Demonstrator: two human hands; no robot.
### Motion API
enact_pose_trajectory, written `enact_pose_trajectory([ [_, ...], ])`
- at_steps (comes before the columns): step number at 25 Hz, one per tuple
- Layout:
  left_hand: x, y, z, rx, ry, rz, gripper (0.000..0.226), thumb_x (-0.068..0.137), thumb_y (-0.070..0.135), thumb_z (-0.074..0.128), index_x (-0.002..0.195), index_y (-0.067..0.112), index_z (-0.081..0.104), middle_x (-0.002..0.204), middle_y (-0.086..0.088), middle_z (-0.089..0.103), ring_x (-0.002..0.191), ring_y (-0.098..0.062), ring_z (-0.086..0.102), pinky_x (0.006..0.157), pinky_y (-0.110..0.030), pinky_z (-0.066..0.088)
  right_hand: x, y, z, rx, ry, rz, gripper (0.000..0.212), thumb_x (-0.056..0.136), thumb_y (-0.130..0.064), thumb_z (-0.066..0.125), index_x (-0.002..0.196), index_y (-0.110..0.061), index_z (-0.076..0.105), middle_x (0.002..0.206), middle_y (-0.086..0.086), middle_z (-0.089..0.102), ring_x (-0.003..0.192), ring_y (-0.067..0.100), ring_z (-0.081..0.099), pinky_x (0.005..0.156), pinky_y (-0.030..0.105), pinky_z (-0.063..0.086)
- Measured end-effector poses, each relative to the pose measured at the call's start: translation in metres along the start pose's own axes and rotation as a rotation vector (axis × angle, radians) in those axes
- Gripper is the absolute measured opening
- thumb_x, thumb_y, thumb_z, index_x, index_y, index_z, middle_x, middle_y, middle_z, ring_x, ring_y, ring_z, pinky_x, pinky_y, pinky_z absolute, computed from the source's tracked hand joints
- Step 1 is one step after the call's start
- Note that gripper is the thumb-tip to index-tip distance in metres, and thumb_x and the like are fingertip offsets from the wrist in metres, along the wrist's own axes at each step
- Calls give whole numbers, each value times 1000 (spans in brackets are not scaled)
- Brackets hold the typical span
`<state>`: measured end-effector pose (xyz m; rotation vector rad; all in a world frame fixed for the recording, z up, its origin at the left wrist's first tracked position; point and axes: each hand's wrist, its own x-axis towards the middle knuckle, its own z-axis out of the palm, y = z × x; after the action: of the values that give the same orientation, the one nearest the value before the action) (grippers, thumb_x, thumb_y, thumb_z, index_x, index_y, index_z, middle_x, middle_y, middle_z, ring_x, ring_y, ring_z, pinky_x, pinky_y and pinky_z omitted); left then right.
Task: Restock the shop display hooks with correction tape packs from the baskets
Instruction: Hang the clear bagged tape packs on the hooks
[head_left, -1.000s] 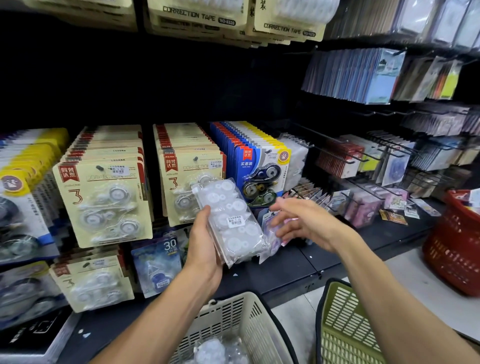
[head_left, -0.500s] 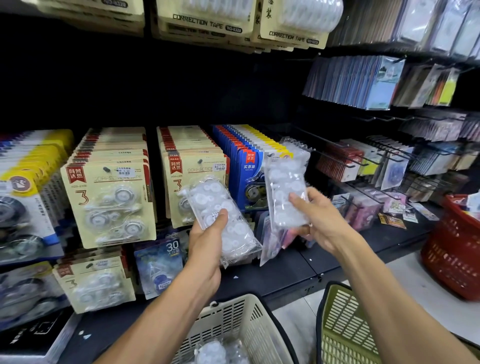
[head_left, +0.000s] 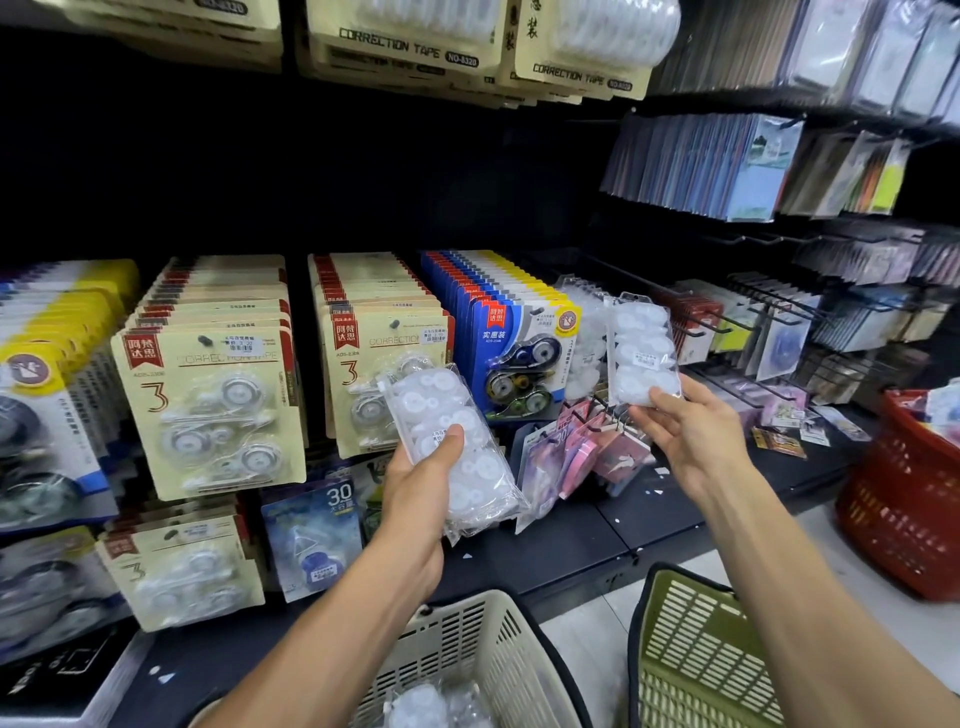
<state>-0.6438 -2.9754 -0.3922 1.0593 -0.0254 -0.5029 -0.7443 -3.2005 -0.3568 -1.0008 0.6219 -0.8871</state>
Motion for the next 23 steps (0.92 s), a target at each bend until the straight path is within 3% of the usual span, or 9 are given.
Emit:
enact_pose_trajectory([
  [3, 1, -1, 0, 2, -2, 7, 18, 96, 16, 68, 114, 20, 67, 112, -5, 76, 104, -26, 73, 96, -47, 57, 0, 0, -1, -27, -7, 8, 31, 93, 11, 55, 120, -3, 59, 100, 13, 70, 78, 22, 69, 67, 26, 62],
  [9, 1, -4, -1, -8, -10, 1, 28, 95, 17, 69, 123, 17, 65, 111, -5, 76, 99, -24, 73, 85, -39, 58, 0, -1, 2, 107, 159, -47, 41, 91, 14, 59, 124, -7, 45, 91, 14, 62, 73, 24, 66, 62, 28, 62],
  [14, 2, -3, -2, 6, -6, -2, 29, 94, 19, 71, 123, 18, 66, 111, -4, 77, 100, -24, 74, 92, -44, 58, 0, 0, -2, 79, 186, -16, 36, 90, 14, 59, 120, -3, 48, 89, 15, 62, 71, 26, 64, 56, 26, 61],
  [20, -1, -2, -1, 13, -7, -8, 24, 95, 18, 70, 119, 18, 67, 110, -4, 77, 100, -24, 74, 92, -43, 58, -1, -1, -1, 91, 147, -28, 43, 92, 13, 58, 133, 1, 49, 97, 15, 64, 77, 24, 67, 66, 27, 62],
  [23, -2, -3, -2, 29, -9, -7, 24, 95, 18, 70, 119, 18, 67, 109, -4, 77, 99, -24, 74, 86, -39, 59, 1, 0, 4, 72, -8, 67, 57, 93, 14, 53, 145, 1, 39, 130, 22, 55, 105, 28, 64, 90, 32, 58],
])
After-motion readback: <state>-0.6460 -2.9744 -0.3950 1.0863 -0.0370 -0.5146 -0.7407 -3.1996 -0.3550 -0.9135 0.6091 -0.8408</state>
